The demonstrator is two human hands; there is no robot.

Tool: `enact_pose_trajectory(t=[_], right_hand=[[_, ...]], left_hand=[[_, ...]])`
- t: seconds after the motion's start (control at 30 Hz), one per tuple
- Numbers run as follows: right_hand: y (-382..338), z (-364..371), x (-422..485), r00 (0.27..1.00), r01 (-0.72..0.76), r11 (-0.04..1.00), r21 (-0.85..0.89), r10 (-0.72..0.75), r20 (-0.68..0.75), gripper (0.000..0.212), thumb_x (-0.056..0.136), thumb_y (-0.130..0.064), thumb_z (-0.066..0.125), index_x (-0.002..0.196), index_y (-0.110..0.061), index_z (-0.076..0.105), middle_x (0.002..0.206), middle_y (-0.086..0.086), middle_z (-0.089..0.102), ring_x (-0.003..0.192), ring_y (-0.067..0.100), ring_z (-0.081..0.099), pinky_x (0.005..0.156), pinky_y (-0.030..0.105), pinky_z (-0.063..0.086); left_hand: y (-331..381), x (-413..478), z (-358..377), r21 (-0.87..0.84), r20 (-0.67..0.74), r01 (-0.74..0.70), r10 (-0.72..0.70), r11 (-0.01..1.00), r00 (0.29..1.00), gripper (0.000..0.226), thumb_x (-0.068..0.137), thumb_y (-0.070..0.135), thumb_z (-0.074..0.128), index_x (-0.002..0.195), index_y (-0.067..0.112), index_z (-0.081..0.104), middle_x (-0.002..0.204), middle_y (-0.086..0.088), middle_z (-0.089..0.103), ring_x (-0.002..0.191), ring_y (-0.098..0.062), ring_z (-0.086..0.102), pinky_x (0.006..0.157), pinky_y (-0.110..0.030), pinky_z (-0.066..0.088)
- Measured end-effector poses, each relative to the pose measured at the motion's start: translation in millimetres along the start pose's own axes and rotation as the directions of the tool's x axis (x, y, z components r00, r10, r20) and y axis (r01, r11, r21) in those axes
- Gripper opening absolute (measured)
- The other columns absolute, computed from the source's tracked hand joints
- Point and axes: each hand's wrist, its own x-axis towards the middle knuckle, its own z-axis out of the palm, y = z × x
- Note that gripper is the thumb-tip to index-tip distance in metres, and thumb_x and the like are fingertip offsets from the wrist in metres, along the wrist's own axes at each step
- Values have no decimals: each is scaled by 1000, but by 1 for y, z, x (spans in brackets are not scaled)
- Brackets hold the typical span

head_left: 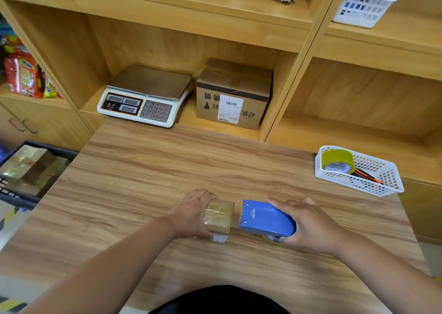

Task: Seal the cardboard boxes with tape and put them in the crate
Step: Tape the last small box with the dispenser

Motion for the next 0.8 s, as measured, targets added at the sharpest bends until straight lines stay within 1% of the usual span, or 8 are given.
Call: enact_pose_trajectory(t=[0.17,0.27,0.37,0.5,0.6,0.73,0.8], right_hand=[[20,0,-11,999,-29,999,-41,30,21,81,72,-74,53,142,-52,21,107,-26,51,94,3,46,92,13,21],[23,6,-10,998,-40,996,-78,44,52,79,74,-70,52,142,-54,16,102,-25,47,92,9,45,91,16,24],[21,12,-4,998,-35,988,-147,44,55,78,76,-65,51,144,-51,15,104,-20,49,92,13,47,89,20,26],[12,22,9,998,-11,977,-211,24,61,78,78,-60,51,146,-47,16,106,-14,53,91,13,49,77,25,18],[4,30,17,998,-2,975,-221,16,62,79,78,-60,53,146,-45,16,106,-11,55,93,12,51,76,26,16],[-4,36,24,998,-3,974,-228,19,66,82,76,-58,56,146,-43,16,110,-7,55,97,17,52,77,28,17],[-7,36,25,998,-13,976,-219,27,61,83,75,-58,56,146,-43,16,111,-6,55,98,17,52,78,28,16]], left_hand=[[-1,1,0,-11,12,4,-4,1000,1000,99,55,55,80,138,23,35,127,5,39,119,-12,34,107,-24,27],[-1,3,1,-14,14,7,-7,1000,1000,100,54,54,80,138,22,34,126,5,38,118,-11,34,106,-22,27],[0,3,1,-14,20,10,-9,1000,1000,100,54,54,79,138,23,34,125,5,38,118,-11,34,105,-21,27],[4,3,-1,13,12,5,-5,1000,1000,98,56,51,80,138,22,34,126,4,38,118,-12,34,105,-21,27],[7,0,-3,23,5,-2,2,1000,1000,97,58,49,80,139,21,33,127,3,38,118,-13,33,104,-19,25],[12,-3,-5,78,16,-10,9,997,1000,97,61,52,76,141,21,31,130,3,37,122,-14,33,107,-22,25],[15,-3,-7,171,29,-11,7,985,1000,96,64,57,72,142,20,29,132,2,36,125,-17,32,110,-26,22]])
